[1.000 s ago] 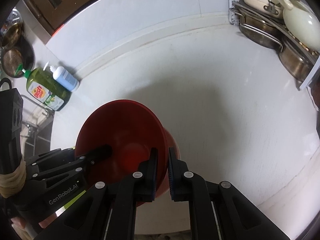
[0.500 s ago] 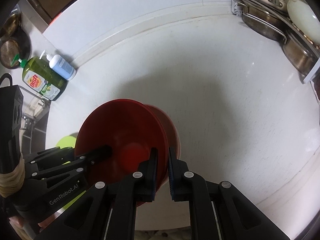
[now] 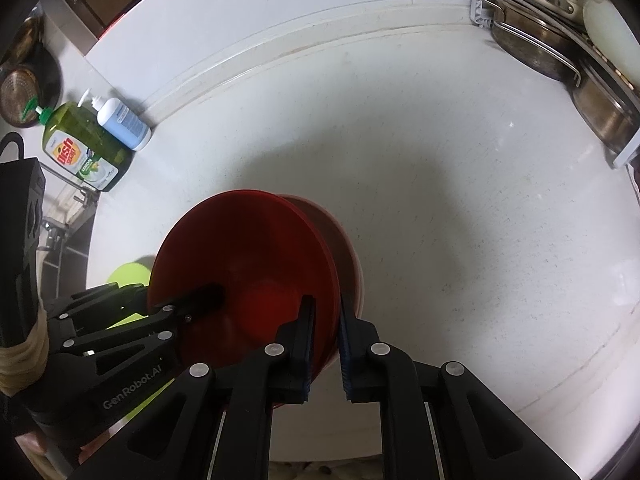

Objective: Organize plates and bowls
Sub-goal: 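Lower the red-and-black bowl into the pink bowl and open both tools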

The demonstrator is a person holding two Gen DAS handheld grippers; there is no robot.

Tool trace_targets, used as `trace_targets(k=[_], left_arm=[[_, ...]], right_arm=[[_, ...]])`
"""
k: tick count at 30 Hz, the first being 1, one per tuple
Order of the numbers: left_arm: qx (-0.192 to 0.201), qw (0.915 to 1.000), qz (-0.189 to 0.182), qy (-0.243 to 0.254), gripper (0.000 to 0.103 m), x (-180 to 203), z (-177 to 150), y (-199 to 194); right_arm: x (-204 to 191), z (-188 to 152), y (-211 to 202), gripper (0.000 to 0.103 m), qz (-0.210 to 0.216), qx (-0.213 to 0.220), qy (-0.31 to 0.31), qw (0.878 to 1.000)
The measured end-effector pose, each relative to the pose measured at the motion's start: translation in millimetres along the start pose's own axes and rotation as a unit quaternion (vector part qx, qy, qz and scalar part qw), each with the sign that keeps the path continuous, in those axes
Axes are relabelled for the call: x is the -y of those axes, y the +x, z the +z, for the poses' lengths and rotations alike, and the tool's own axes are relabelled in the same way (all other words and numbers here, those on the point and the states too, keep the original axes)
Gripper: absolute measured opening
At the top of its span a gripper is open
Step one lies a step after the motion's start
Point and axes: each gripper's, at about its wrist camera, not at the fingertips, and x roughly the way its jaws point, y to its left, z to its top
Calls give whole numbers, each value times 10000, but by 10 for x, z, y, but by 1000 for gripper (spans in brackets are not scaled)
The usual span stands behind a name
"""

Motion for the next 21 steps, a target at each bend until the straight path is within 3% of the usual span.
trace_targets(k=[9, 12, 14, 21], left_arm=[[-161, 9997, -183, 50, 37, -23, 16, -4], [-202, 9995, -233, 77, 41, -22, 10, -25], [-182, 9995, -260, 86, 45, -25, 11, -55], [106, 9997, -145, 176, 54, -29, 30, -229]], right_arm=[[15, 15, 5, 15, 66, -64, -70, 9999], [17, 18, -1, 22, 117, -97, -94, 9998], [30, 22, -27, 30, 53, -54, -117, 9999], [46, 64, -194, 32, -78, 238, -148, 9996]])
